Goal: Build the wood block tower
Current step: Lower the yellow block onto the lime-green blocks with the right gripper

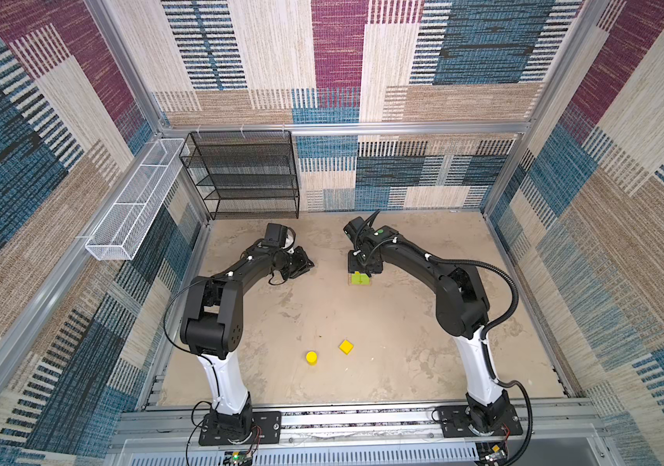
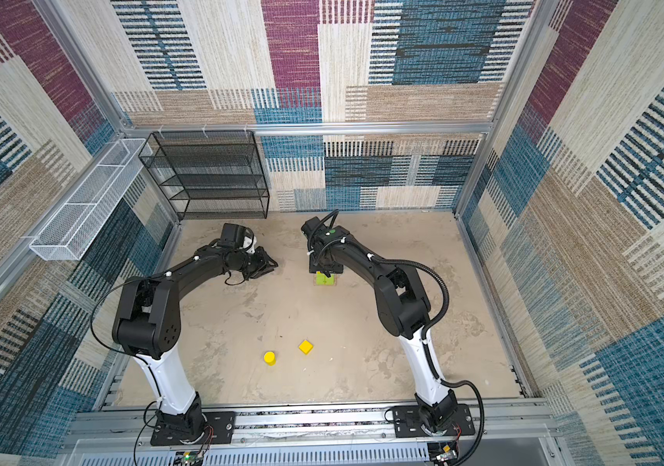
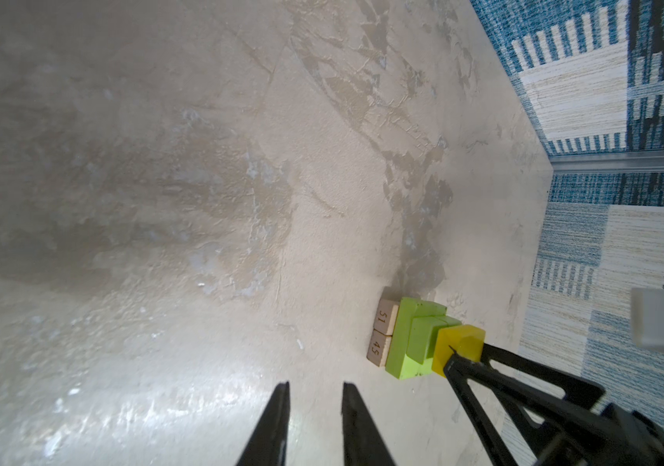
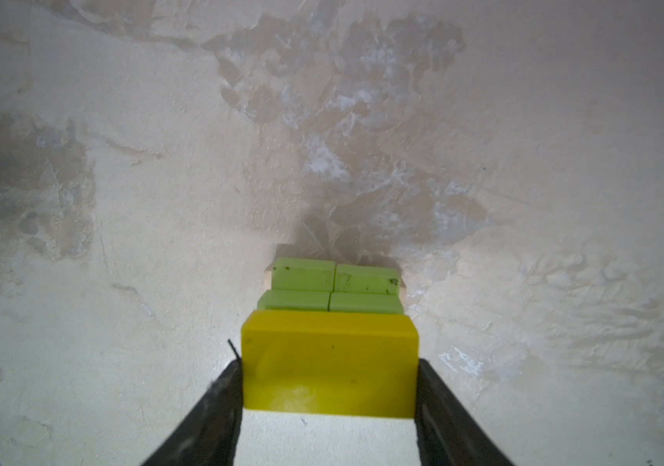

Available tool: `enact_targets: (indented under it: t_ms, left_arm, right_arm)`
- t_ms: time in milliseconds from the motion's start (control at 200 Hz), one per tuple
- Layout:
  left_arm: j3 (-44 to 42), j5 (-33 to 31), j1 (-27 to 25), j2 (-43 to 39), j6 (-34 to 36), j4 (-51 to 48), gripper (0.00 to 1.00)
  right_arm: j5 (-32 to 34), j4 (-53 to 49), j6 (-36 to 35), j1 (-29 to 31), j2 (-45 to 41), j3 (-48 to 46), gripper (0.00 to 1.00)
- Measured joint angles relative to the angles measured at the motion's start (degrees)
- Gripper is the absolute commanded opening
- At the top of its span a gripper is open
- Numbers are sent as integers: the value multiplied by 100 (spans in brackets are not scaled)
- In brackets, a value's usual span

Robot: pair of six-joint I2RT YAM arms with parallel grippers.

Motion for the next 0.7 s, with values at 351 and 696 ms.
enact_targets:
  t_ms: [351, 696]
  left_arm:
    - [0, 55, 9, 0, 9, 0, 27]
    - [0, 63, 20, 0, 15, 0, 27]
  right_arm:
    - [-33, 9, 4, 0, 4, 0, 65]
    - [-31, 9, 22, 0, 7, -9, 69]
